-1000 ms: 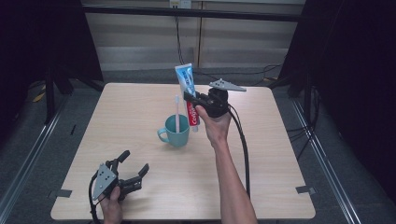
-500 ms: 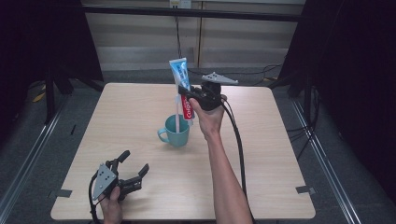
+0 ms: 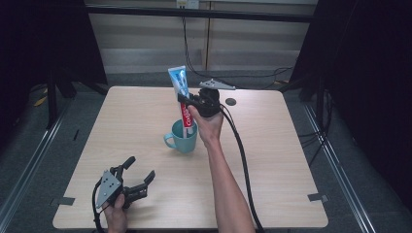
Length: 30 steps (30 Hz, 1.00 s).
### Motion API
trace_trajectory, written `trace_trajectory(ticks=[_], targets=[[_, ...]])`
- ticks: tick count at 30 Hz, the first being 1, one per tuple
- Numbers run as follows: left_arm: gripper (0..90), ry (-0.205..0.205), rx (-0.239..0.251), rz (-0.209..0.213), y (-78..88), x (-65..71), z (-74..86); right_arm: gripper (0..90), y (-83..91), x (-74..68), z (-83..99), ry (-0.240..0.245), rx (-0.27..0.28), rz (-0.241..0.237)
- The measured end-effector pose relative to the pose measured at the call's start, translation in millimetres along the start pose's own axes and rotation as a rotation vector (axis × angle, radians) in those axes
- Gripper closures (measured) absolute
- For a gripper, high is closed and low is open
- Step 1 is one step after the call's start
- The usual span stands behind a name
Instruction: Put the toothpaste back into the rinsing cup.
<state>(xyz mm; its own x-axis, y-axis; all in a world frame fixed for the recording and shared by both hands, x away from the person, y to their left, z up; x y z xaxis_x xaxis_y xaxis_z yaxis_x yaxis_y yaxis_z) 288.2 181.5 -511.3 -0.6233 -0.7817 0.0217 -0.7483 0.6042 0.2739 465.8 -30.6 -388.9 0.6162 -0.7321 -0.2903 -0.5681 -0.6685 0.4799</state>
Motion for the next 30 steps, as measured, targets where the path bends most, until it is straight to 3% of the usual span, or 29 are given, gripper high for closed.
trace_trajectory(ticks=[30], targets=[[15.6, 0.0, 0.004, 0.002, 0.0, 0.2, -0.1, 71.1, -3.9, 8.0, 33.8, -0.003, -0.081, -0.003]])
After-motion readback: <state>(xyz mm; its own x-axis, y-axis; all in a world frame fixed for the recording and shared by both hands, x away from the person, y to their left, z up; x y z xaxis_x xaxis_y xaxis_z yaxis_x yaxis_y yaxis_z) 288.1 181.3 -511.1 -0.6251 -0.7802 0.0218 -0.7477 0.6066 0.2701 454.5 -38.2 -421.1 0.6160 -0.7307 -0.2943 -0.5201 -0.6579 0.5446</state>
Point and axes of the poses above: each handheld gripper's, and its own axes: y roughly backward along the jaws, z roughly out of its underside, x roughly to its right, the point moved 6 cm from there along -y, roughly forward along the jaws, and after that the axes turned 15 degrees about -x, right-handed, at the moved point
